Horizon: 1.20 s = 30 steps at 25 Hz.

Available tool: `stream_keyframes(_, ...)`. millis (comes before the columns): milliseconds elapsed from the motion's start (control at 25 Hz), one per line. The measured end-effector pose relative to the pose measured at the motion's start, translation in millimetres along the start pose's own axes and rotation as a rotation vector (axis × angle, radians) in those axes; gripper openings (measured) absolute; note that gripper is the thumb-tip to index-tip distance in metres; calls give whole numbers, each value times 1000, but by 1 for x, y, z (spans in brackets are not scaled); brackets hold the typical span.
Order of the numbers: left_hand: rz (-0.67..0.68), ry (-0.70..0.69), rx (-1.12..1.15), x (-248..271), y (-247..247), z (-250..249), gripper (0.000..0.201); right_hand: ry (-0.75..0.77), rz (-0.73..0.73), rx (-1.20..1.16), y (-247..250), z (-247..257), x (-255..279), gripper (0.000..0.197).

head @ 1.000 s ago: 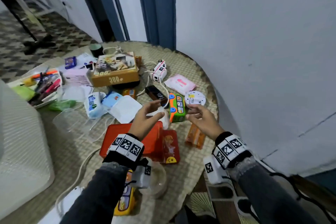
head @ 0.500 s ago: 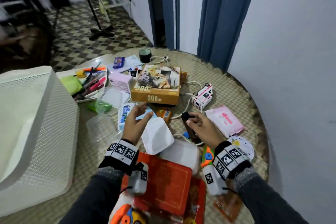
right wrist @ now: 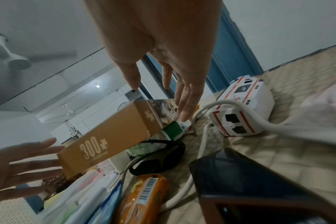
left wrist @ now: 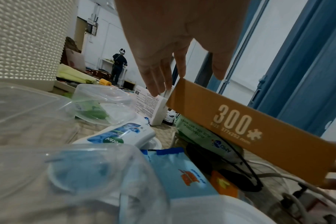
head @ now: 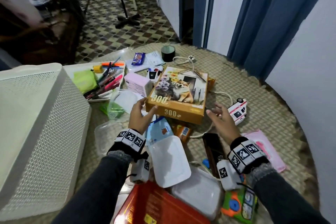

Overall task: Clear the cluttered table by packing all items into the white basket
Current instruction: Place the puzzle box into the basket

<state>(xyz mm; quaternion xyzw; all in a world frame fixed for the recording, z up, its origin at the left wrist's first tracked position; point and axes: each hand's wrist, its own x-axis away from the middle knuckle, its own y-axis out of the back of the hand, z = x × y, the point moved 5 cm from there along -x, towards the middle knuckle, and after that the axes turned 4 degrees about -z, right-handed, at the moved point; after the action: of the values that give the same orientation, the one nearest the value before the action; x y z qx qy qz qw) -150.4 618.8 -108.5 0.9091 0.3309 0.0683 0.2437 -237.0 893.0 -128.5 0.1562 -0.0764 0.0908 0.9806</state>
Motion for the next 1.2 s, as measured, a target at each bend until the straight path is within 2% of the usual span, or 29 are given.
stream_keyframes(200, 28, 56, 14, -22, -12, 14, 59, -50, 44, -77, -22, 0, -21, 58)
stream_keyframes(400, 100, 104, 32, -29, -19, 24, 51, -89, 52, -147, -43, -11, -29, 66)
stream_keyframes(640, 183, 155, 83, -24, -18, 24, 50, -120, 117, -217, -45, -9, -24, 64)
stream_keyframes(840, 243, 144, 157, 9, -1, 7, 42, -50, 128, -207, -31, -2, 11, 62)
stream_keyframes(1040, 226, 128, 237, 67, 34, 5, 50, 39, 154, -215, -15, 11, 69, 71)
stream_keyframes(1200, 211, 156, 313, 115, 64, 10, 58, 125, 230, -241, -9, 31, 113, 63)
